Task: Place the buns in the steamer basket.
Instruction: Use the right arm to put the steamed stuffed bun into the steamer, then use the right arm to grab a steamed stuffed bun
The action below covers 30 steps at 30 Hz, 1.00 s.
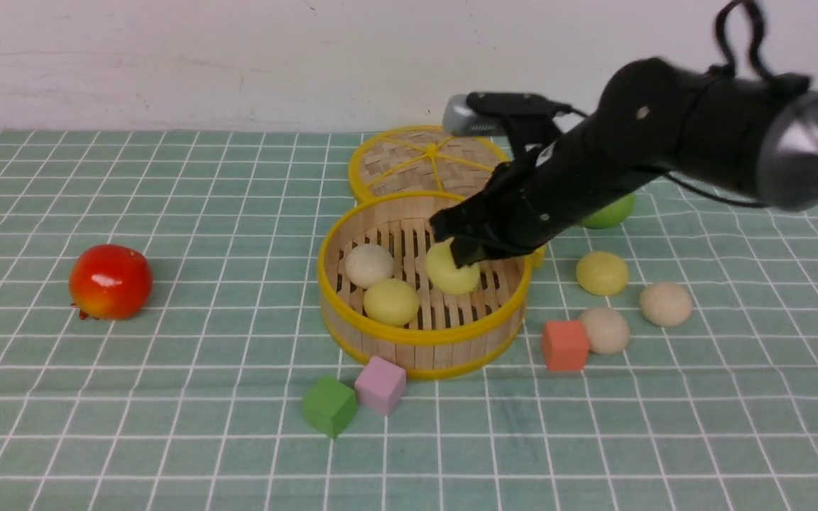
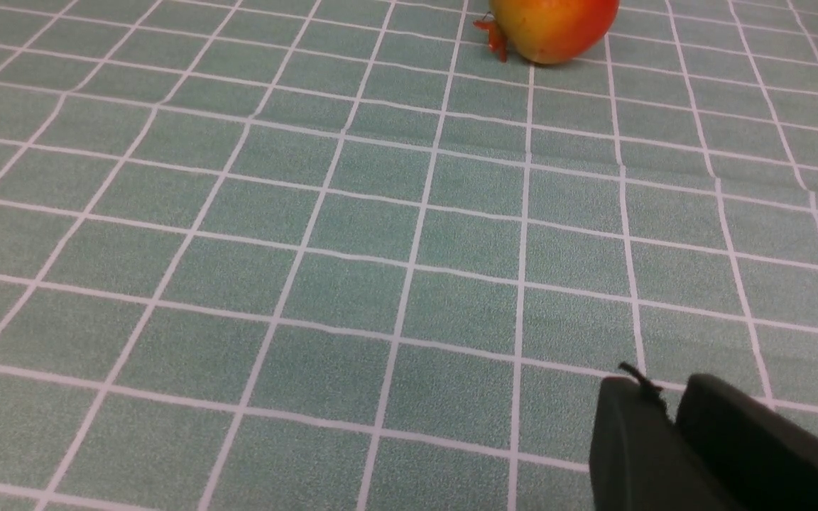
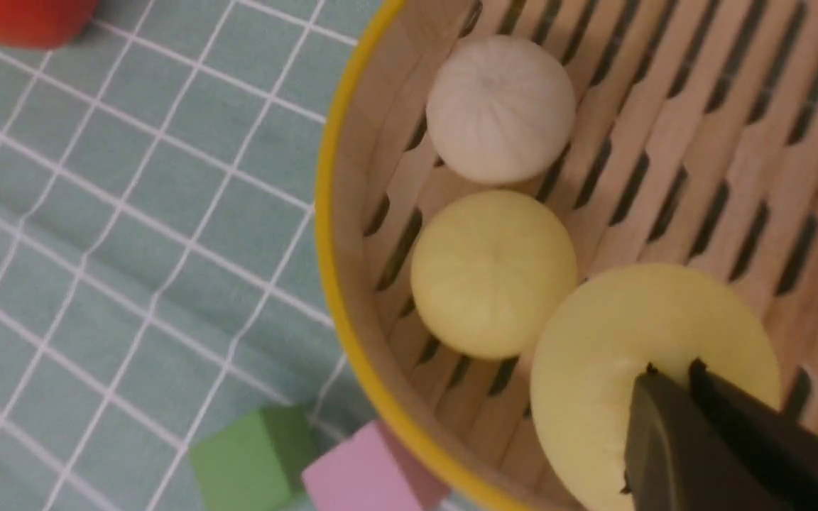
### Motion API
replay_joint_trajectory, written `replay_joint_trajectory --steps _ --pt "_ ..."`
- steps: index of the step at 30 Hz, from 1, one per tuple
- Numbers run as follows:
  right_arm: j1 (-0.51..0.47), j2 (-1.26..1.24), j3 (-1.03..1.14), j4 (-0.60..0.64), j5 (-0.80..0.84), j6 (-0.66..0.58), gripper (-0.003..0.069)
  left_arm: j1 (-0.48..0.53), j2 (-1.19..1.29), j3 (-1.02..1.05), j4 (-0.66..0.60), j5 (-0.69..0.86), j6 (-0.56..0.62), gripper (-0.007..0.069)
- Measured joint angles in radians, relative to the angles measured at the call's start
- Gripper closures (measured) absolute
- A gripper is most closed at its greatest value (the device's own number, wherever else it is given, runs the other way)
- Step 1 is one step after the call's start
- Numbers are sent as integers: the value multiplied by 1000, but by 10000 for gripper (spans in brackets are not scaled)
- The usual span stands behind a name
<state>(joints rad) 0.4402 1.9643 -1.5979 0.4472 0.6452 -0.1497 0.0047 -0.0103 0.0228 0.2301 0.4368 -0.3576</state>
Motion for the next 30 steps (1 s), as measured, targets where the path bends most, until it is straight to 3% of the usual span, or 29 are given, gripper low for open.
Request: replay_joint_trajectory --steps 10,14,18,19,22,23,24,30 --pt "1 106 -1 2 -35 -10 661 0 0 0 0 0 0 523" --pt "1 107 -4 8 -37 -10 619 0 0 0 0 0 0 520" --pt "1 101 -4 8 -36 -10 510 0 0 0 0 0 0 515" --pt "1 90 -4 5 -36 -10 442 0 0 0 0 0 0 513" --pt "1 45 -4 -31 -28 -10 314 0 0 0 0 0 0 513" --pt "1 40 -4 -34 -28 -10 307 0 0 0 0 0 0 513" --pt "-1 1 -4 -76 -12 -10 244 0 0 0 0 0 0 513" --pt "-57 -121 -4 -215 101 -10 162 0 0 0 0 0 0 513"
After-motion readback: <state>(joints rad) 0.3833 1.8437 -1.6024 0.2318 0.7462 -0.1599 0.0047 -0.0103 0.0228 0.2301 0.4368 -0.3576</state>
